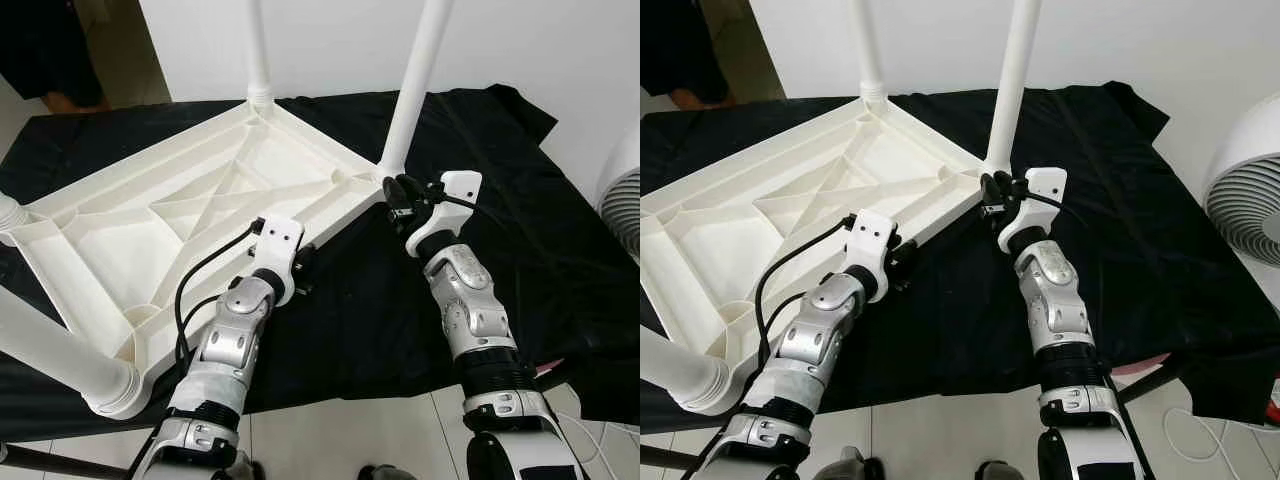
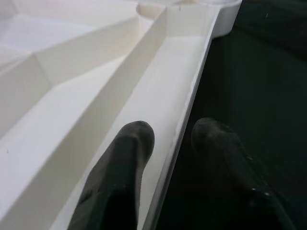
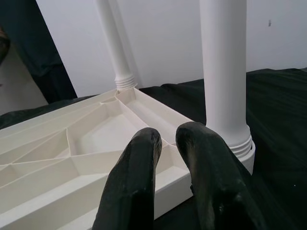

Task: Building children table

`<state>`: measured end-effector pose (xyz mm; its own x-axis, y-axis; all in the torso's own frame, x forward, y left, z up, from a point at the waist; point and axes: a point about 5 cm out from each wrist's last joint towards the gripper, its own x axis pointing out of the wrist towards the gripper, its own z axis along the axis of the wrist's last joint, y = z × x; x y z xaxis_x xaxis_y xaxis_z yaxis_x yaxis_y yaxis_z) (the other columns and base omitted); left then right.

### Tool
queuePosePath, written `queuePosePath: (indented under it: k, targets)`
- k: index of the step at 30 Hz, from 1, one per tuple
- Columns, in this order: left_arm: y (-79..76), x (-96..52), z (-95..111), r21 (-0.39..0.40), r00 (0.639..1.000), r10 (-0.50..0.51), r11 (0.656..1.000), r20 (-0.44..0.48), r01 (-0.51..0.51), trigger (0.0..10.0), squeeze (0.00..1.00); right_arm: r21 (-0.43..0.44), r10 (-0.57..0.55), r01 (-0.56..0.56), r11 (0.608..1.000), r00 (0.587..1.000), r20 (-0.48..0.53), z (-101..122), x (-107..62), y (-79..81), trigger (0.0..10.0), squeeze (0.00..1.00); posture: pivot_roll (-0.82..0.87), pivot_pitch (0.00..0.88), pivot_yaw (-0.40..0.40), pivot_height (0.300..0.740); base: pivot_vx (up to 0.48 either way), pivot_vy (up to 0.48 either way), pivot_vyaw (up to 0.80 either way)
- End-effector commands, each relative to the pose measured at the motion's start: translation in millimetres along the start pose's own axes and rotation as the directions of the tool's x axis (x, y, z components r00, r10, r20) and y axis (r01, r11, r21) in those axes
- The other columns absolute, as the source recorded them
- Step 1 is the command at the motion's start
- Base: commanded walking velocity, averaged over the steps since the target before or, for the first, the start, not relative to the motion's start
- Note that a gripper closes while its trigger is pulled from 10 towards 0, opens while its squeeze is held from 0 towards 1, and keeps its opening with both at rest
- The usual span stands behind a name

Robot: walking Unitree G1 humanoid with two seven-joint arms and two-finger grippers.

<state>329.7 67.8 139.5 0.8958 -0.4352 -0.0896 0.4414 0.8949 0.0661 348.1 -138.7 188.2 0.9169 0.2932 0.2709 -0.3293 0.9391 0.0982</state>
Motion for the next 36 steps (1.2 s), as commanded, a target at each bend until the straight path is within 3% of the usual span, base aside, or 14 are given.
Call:
queuePosePath:
  k: [1, 6, 7, 14, 25, 36]
  targets:
    - [4.3, -0.1, 4.8, 0.000, 0.991, 0.132, 0.991, 0.030, -0.132, 10.0, 1.00, 0.003, -0.001, 0.001, 1.000, 1.000, 0.004, 1.2, 0.8, 0.5, 10.0, 0.00, -0.02, 0.088, 0.033, 0.740, 0.000, 0.000, 0.00]
    - [2.1, 0.1, 7.4, 0.036, 0.992, 0.117, 0.992, 0.037, -0.118, 10.0, 1.00, 0.004, -0.004, 0.004, 1.000, 1.000, 0.005, 1.0, 0.0, 0.5, 10.0, 0.00, -0.02, 0.086, 0.033, 0.740, 0.000, 0.000, 0.00]
    - [1.2, -0.8, 11.0, 0.040, 0.993, 0.107, 0.993, 0.055, -0.110, 10.0, 0.00, 0.005, -0.005, 0.005, 1.000, 1.000, 0.005, 0.8, -0.1, 0.7, 10.0, 0.00, -0.01, 0.084, 0.033, 0.740, 0.000, 0.000, 0.00]
    - [1.6, -13.5, 32.2, 0.000, 0.984, 0.042, 0.999, 0.175, -0.042, 10.0, 0.00, 0.007, 0.001, -0.002, 1.000, 1.000, 0.006, 0.1, 0.8, 2.4, 10.0, 0.00, -0.01, 0.080, 0.032, 0.740, 0.000, 0.000, 0.00]
    - [12.6, -25.6, 39.6, 0.021, 0.978, 0.032, 0.999, 0.205, -0.037, 10.0, 0.00, 0.010, 0.005, -0.005, 1.000, 1.000, 0.009, -0.2, 3.5, 3.9, 10.0, 0.00, 0.00, 0.074, 0.042, 0.740, 0.000, 0.000, 0.00]
    - [35.3, -77.3, 27.4, 0.145, 0.994, 0.003, 0.989, 0.110, -0.019, 10.0, 0.00, 0.003, -0.010, 0.010, 1.000, 1.000, 0.005, -1.8, -4.3, -0.3, 10.0, 0.00, 0.01, 0.096, 0.060, 0.740, 0.000, 0.000, 0.00]
